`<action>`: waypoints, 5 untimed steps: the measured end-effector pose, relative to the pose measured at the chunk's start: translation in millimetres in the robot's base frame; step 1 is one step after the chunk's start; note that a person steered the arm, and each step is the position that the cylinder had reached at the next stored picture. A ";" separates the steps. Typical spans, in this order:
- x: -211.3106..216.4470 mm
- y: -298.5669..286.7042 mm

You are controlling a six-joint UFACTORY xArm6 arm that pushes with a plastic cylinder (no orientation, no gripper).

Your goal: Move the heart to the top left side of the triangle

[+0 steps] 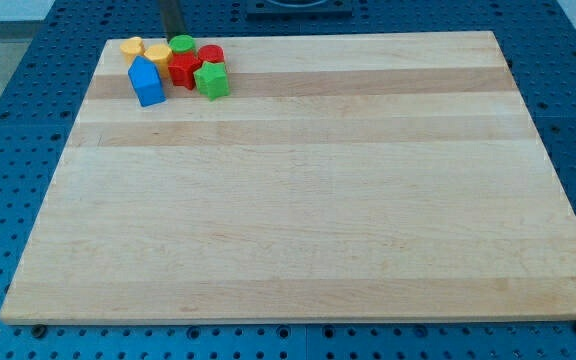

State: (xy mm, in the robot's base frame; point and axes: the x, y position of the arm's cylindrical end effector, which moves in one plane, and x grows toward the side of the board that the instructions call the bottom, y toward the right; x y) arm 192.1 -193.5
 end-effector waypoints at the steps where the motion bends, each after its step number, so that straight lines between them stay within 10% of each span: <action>1: -0.3 -14.5; 5: 3.0 -47.1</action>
State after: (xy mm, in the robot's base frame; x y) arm 195.1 -240.6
